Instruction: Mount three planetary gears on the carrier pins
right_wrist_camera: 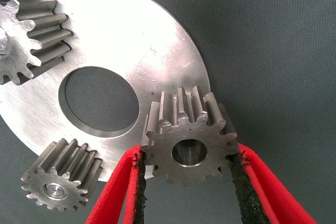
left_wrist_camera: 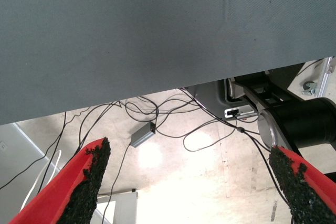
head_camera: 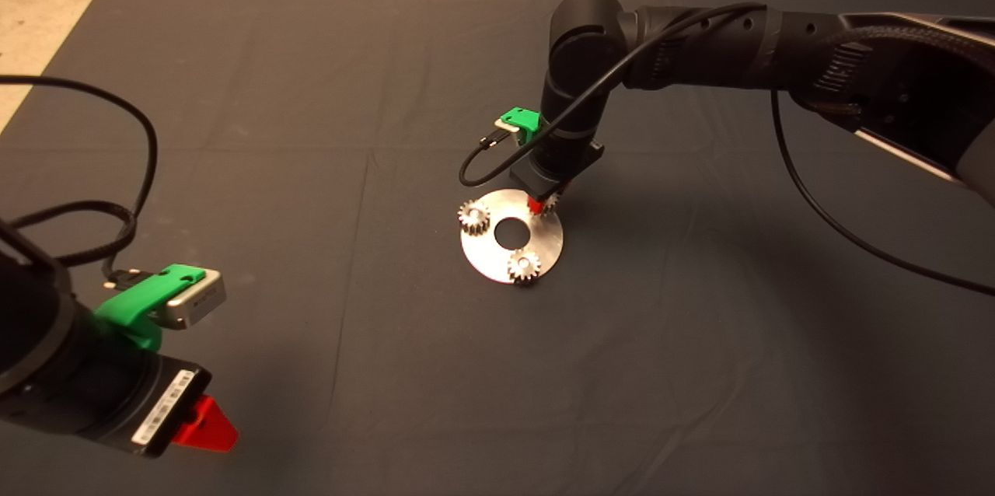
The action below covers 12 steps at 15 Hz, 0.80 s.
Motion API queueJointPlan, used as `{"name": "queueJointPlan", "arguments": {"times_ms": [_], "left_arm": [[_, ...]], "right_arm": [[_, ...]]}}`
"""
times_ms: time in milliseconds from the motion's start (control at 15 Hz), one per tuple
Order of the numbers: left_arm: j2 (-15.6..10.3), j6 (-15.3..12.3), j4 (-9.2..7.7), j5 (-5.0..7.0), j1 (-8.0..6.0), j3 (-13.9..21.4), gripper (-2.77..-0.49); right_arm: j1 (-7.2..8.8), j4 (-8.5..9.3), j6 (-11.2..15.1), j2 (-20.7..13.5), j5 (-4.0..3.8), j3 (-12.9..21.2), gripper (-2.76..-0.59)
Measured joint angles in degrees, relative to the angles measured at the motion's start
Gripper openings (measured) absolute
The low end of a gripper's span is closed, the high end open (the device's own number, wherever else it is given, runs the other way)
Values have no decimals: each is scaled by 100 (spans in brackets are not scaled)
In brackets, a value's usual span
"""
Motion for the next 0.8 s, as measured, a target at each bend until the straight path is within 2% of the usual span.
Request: {"name": "queueJointPlan", "arguments": {"times_ms": [400,800], "left_arm": [[0,1,0,0,0,0,-109],[0,1,0,0,0,0,-109]], "right_arm": [[0,0,0,2,-2,0,-238],[0,0,0,2,-5,0,-228]]}}
